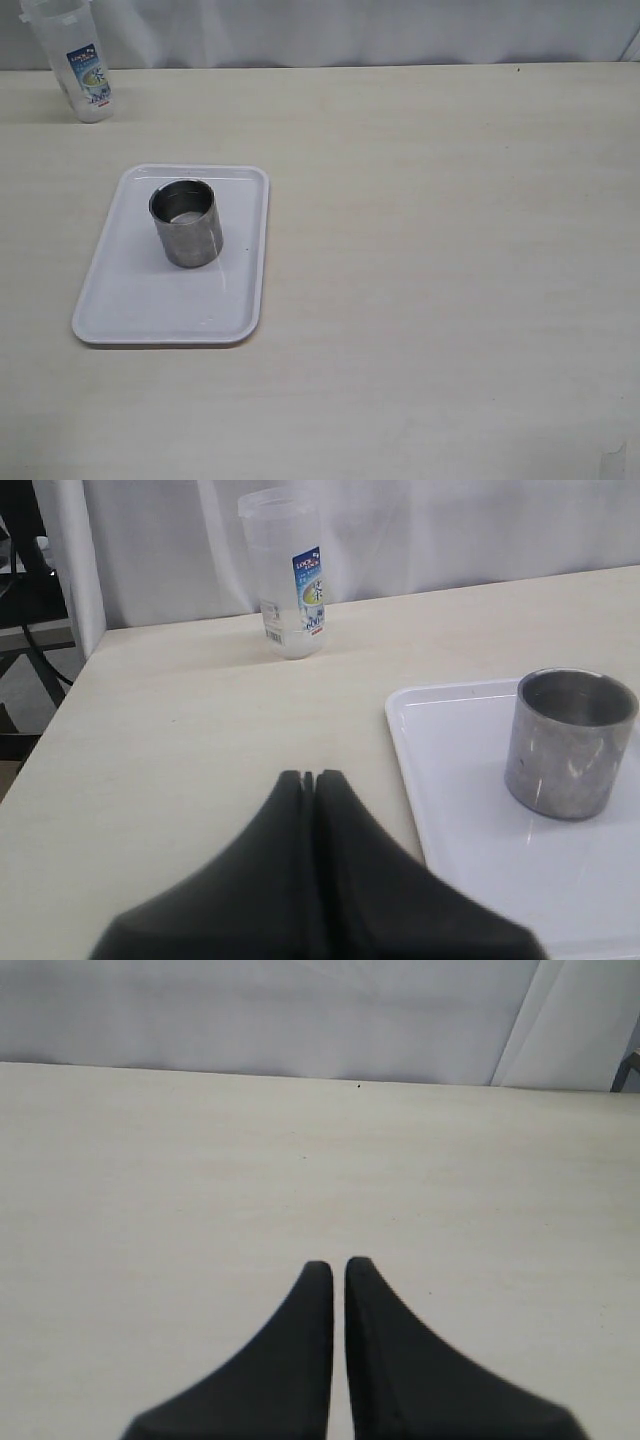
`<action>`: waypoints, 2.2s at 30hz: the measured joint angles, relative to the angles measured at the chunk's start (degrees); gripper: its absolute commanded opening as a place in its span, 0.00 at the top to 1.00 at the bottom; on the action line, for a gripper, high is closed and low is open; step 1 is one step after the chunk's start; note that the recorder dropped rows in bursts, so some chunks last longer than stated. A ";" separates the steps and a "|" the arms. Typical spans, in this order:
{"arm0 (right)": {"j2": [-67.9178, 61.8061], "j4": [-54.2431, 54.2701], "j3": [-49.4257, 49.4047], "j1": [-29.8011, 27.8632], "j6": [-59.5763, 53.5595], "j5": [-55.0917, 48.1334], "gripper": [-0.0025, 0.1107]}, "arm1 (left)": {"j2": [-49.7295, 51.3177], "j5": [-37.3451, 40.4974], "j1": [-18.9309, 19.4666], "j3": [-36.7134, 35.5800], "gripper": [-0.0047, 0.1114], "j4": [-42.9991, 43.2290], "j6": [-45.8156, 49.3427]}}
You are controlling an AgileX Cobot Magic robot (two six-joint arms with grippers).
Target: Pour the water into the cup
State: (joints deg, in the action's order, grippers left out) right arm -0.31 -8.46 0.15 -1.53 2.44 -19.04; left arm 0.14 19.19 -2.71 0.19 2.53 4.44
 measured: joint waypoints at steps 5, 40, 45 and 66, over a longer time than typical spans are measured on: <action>0.00 0.00 0.00 0.00 0.00 -0.15 0.94 | 0.00 0.00 0.00 0.00 0.96 0.00 0.00; 0.00 0.23 0.00 0.00 5.63 -1.03 0.94 | 0.00 0.00 0.00 0.00 0.96 0.00 0.00; 0.00 0.23 0.00 0.00 5.63 -1.03 0.94 | 0.00 0.00 0.00 0.00 0.96 0.00 0.00; 0.00 0.23 0.00 0.00 5.73 -1.03 0.94 | 0.00 0.00 0.00 0.00 0.96 0.00 0.00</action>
State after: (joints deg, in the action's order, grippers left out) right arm -0.31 -8.23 0.15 -1.53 8.18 -20.07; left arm 0.14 19.19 -2.71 0.19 2.53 4.44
